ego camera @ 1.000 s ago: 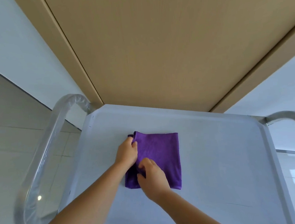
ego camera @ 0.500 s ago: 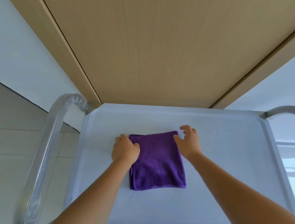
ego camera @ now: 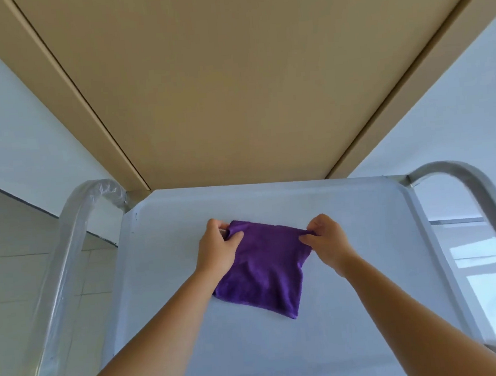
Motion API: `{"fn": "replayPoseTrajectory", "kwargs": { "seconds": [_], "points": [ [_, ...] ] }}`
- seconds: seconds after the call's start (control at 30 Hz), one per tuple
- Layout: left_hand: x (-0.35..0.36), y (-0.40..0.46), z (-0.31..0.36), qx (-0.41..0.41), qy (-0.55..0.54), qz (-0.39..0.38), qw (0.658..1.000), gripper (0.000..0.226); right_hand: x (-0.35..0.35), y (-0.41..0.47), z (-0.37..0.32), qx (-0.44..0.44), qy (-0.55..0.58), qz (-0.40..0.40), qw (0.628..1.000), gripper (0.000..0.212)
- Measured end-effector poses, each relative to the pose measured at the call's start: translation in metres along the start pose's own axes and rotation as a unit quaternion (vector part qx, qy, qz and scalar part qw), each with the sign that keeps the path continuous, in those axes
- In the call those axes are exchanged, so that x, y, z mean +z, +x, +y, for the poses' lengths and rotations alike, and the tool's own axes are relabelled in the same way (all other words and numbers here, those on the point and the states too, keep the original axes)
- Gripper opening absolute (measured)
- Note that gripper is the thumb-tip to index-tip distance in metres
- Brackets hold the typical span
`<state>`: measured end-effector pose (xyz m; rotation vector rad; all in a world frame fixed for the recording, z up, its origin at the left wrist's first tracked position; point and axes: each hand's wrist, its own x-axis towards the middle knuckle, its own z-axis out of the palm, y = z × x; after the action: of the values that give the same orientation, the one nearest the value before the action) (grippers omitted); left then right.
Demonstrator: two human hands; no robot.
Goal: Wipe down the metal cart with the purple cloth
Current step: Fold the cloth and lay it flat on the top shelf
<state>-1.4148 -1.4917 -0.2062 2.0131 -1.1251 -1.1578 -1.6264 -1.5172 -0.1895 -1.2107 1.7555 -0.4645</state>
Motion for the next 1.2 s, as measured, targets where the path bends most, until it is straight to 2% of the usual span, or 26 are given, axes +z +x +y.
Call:
{"fn": "replayPoseTrajectory", "kwargs": {
  "seconds": [0.13, 0.2, 0.27, 0.43, 0.5, 0.7, 0.83, 0.93, 1.03, 1.2],
  "points": [
    [0.014, -0.009, 0.039, 0.052, -0.02, -0.023, 0.998, 0.037, -0.048, -0.031, 0.007, 0.001, 0.085, 0.029, 0.996, 0.02],
    [0.023, -0.014, 0.061, 0.113, -0.01, -0.041, 0.993, 0.023, -0.073, -0.047, 0.009, -0.018, 0.096, 0.055, 0.994, 0.018],
    [0.033, -0.022, 0.082, 0.159, -0.012, -0.052, 0.986, 0.012, -0.097, -0.061, 0.011, -0.048, 0.081, 0.075, 0.993, 0.017],
    [0.07, -0.045, 0.127, 0.207, -0.004, -0.074, 0.975, 0.017, -0.148, -0.087, 0.026, -0.096, -0.009, 0.12, 0.988, 0.014],
    [0.086, -0.053, 0.141, 0.215, -0.007, -0.077, 0.973, 0.018, -0.168, -0.095, 0.036, -0.1, -0.04, 0.131, 0.986, 0.012],
    [0.138, -0.073, 0.174, 0.232, 0.023, -0.131, 0.964, 0.02, -0.219, -0.111, 0.072, -0.077, -0.038, 0.168, 0.982, 0.008],
    [0.169, -0.087, 0.195, 0.263, 0.038, -0.181, 0.947, 0.013, -0.243, -0.127, 0.103, -0.054, 0.031, 0.185, 0.981, 0.015],
    [0.192, -0.097, 0.211, 0.278, 0.052, -0.212, 0.935, 0.012, -0.258, -0.136, 0.121, -0.043, 0.097, 0.196, 0.975, 0.01],
    [0.217, -0.105, 0.229, 0.291, 0.074, -0.226, 0.927, 0.012, -0.272, -0.141, 0.135, -0.037, 0.171, 0.209, 0.962, 0.003],
    [0.271, -0.111, 0.263, 0.312, 0.13, -0.236, 0.911, 0.011, -0.284, -0.144, 0.166, -0.004, 0.252, 0.245, 0.936, 0.006]
  ]
}}
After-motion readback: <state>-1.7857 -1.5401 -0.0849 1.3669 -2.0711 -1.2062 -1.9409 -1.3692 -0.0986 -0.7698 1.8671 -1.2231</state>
